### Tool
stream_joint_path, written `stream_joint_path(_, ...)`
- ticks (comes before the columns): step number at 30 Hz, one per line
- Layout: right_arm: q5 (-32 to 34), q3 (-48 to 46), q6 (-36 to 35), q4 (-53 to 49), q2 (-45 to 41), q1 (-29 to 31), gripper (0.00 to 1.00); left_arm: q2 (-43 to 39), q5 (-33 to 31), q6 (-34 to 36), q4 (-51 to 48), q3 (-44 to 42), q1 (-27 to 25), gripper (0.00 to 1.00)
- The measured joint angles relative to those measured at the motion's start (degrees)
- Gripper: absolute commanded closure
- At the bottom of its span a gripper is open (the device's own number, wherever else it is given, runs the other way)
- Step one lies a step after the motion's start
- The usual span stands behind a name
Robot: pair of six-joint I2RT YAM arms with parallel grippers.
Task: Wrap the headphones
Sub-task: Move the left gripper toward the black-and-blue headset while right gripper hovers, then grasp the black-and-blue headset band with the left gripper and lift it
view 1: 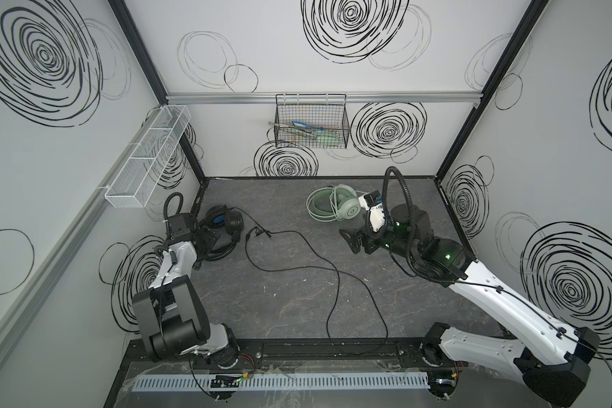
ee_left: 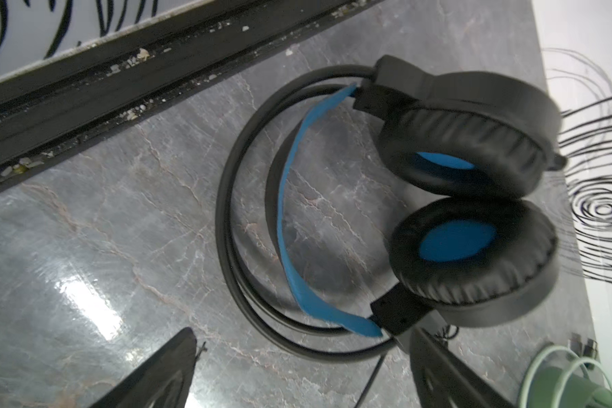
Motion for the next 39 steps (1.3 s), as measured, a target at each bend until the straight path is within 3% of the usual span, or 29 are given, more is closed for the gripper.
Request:
stream_joint_path(10,1.9,-0.4,-1.8,0.2,0.0,0.5,0.03,9.7,-3.1,-6.9,1.9,1.2,-3.0,0.01)
stream_joint_path(19,4.3,-0.4,-3.4,0.2,0.0,0.5,0.03,14.5,-6.1,-9.4,3.0,3.9,-5.3,0.20)
stream_joint_path(24,5.7,0.9,-4.1,0.2,0.0,0.5,0.03,14.7,-7.9,-10.3,3.0,3.6,-6.0,0.61)
stream_joint_path(26,6.1,1.8,-4.3,0.2,0.0,0.6,0.03,14.7,-8.8,-10.8,3.0,3.4,-6.6,0.73)
stream_joint_path(31,7.4,4.3,-5.1,0.1,0.0,0.6,0.03,14.2,-11.4,-10.3,1.7,4.5,-8.6,0.77)
stream_joint_path(34,7.7,5.5,-5.1,0.0,-0.1,0.6,0.03,12.8,-15.0,-8.7,-1.2,7.4,-10.6,0.91)
stream_joint_path(37,7.7,6.3,-5.0,-0.2,-0.3,0.4,0.03,8.2,-19.5,-6.2,-3.1,10.4,-13.2,1.00)
stream_joint_path(39,7.6,6.4,-4.6,-0.3,-0.5,0.1,0.03,3.4,-21.9,-4.0,-4.9,11.4,-15.2,1.00)
